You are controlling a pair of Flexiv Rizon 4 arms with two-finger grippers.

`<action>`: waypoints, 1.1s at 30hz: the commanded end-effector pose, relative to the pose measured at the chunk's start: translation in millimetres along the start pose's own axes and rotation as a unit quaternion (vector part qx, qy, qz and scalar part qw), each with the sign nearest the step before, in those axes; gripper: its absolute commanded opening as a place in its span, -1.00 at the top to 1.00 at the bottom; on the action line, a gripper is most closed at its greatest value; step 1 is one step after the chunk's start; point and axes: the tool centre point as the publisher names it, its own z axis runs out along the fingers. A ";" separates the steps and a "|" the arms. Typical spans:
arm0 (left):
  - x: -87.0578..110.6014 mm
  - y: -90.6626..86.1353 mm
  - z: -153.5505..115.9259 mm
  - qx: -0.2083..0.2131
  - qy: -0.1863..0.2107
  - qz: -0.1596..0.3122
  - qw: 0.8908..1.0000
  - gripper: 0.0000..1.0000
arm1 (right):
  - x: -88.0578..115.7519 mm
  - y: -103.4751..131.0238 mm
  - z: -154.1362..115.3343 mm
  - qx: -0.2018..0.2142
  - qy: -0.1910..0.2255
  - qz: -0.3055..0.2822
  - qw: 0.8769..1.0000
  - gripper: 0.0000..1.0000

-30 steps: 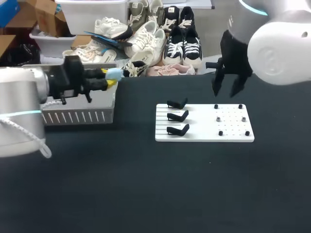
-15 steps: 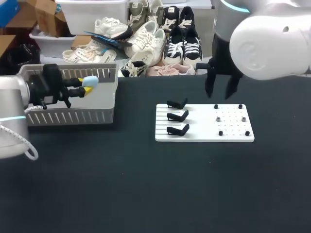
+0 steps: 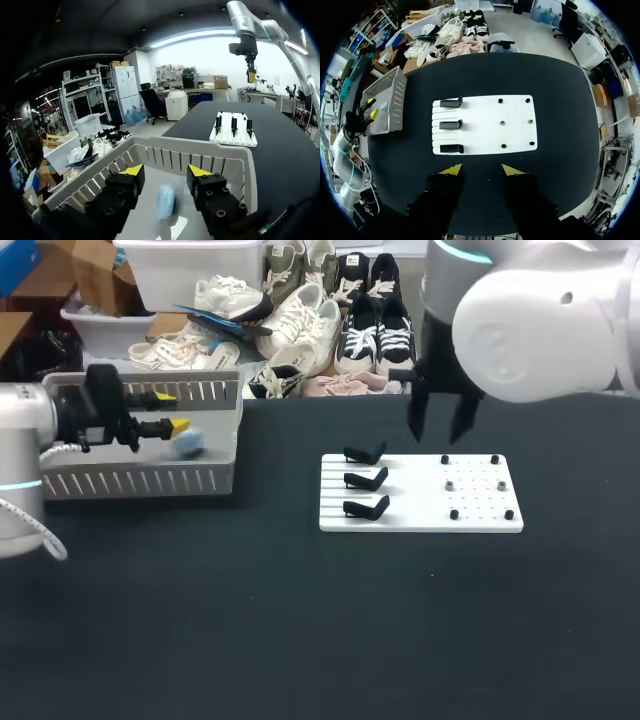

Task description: Pick up each earbud case from the left stands, insert the matching earbuds, close the lid, and place the case in the box.

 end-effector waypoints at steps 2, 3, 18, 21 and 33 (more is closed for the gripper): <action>-14.3 -6.8 -9.0 0.021 -0.007 0.012 1.000 -1.00 | -3.2 -1.8 -3.4 -0.004 -0.011 0.001 1.000 0.12; -18.7 -9.4 -10.1 0.022 -0.010 0.016 1.000 -1.00 | -4.2 -3.1 -4.9 -0.005 -0.015 0.001 1.000 0.12; -74.5 -79.6 -4.9 0.042 -0.046 0.047 0.997 -1.00 | -12.1 -44.4 -15.8 -0.059 -0.066 0.010 0.996 0.08; -79.2 -92.7 -4.1 0.036 -0.061 0.039 0.997 -1.00 | -12.2 -55.9 -17.3 -0.076 -0.079 0.010 0.994 0.04; -104.4 -158.8 5.2 0.026 -0.104 -0.006 0.994 -1.00 | -2.0 -105.3 -12.3 -0.148 -0.090 0.041 0.984 -1.00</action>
